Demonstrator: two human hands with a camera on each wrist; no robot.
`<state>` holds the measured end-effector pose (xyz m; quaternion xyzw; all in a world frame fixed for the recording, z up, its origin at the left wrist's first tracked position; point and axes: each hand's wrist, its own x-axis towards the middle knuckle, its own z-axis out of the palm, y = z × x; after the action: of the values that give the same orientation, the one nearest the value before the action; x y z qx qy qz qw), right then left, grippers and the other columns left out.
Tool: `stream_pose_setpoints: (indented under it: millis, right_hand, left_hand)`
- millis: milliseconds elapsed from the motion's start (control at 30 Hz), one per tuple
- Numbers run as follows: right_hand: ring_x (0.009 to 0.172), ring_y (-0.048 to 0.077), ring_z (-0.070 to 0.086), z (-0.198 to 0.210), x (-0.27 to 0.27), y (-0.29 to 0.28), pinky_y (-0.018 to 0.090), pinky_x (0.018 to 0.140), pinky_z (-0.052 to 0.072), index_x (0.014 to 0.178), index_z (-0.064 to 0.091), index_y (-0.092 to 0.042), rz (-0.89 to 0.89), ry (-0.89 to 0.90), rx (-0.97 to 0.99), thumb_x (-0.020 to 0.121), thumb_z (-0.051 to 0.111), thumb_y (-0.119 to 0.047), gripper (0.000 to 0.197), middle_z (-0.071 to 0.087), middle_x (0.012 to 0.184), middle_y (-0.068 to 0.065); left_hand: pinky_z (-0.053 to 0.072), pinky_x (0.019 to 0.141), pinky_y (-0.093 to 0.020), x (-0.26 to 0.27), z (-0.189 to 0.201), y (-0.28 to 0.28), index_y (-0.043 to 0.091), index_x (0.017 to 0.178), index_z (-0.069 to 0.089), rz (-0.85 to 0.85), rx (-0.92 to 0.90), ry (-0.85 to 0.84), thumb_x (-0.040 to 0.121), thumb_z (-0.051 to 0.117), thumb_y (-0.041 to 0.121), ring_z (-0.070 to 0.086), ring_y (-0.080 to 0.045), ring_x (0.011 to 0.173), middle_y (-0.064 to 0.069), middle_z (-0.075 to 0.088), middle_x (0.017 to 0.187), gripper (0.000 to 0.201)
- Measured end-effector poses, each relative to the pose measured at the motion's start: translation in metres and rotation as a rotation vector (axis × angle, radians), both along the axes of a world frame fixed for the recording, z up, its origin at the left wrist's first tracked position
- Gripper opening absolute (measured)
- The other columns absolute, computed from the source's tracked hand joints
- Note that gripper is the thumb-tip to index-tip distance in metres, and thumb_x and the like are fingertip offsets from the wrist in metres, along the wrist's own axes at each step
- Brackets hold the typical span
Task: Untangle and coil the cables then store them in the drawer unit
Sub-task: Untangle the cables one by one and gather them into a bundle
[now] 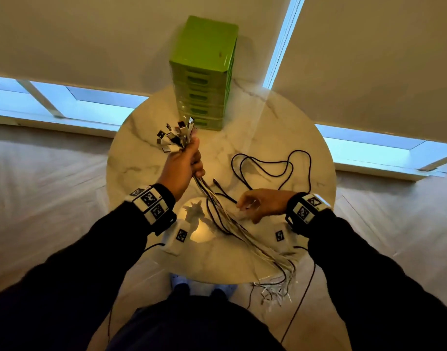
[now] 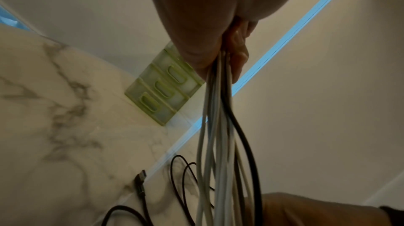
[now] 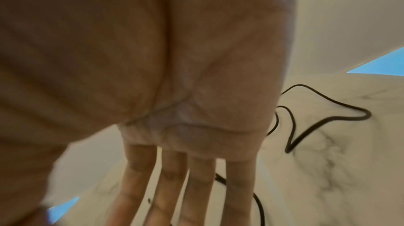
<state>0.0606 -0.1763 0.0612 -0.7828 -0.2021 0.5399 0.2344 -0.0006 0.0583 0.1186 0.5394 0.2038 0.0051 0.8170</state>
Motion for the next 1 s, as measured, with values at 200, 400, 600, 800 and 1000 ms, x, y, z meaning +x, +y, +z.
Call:
stream_pose_setpoints:
  millis: [200,400,600,800,1000]
  right_hand:
    - [0.104,0.025,0.061,-0.046,0.018,0.025,0.031,0.086,0.046,0.101,0.060,-0.019,-0.143,-0.370,-0.031,0.091,0.061,-0.017,0.010,0.065,0.109,0.004]
    - [0.108,0.033,0.060,-0.086,0.003,0.050,0.038,0.090,0.047,0.110,0.057,-0.017,0.042,-0.547,-0.144,0.091,0.056,-0.013,0.019,0.067,0.115,0.009]
    - [0.113,0.035,0.053,-0.083,0.021,0.046,0.037,0.089,0.044,0.125,0.050,-0.007,0.041,-0.440,-0.148,0.094,0.050,-0.007,0.031,0.053,0.127,0.019]
    - [0.072,0.015,0.057,-0.010,0.044,0.050,0.034,0.074,0.049,0.116,0.058,-0.010,-0.364,-0.511,0.398,0.104,0.041,-0.006,0.021,0.056,0.088,0.003]
    - [0.068,0.009,0.053,0.046,0.001,0.067,0.025,0.071,0.048,0.125,0.059,-0.011,-0.414,-0.374,0.682,0.104,0.046,-0.007,0.025,0.051,0.080,-0.009]
  left_hand:
    - [0.027,0.054,-0.025,-0.010,-0.019,0.004,0.035,0.127,0.057,0.019,0.011,0.017,0.109,0.041,0.028,0.022,-0.007,0.053,0.010,0.023,0.062,0.026]
    - [0.026,0.052,-0.023,-0.026,-0.034,-0.003,0.024,0.148,0.043,0.045,-0.003,0.069,0.109,0.037,0.024,0.022,-0.006,0.053,0.010,0.022,0.062,0.039]
    - [0.024,0.055,-0.026,-0.028,-0.042,-0.002,0.038,0.123,0.054,0.047,-0.016,0.091,0.109,0.038,0.025,0.022,-0.007,0.054,0.010,0.024,0.062,0.025]
    - [0.031,0.058,-0.026,-0.010,-0.053,-0.005,0.030,0.094,0.047,0.021,-0.066,0.158,0.109,0.040,0.027,0.025,-0.009,0.054,0.008,0.026,0.063,0.017]
    - [0.028,0.060,-0.029,0.006,-0.048,-0.015,0.025,0.085,0.043,0.019,-0.237,0.125,0.095,0.055,0.015,0.029,-0.009,0.056,0.007,0.032,0.064,0.018]
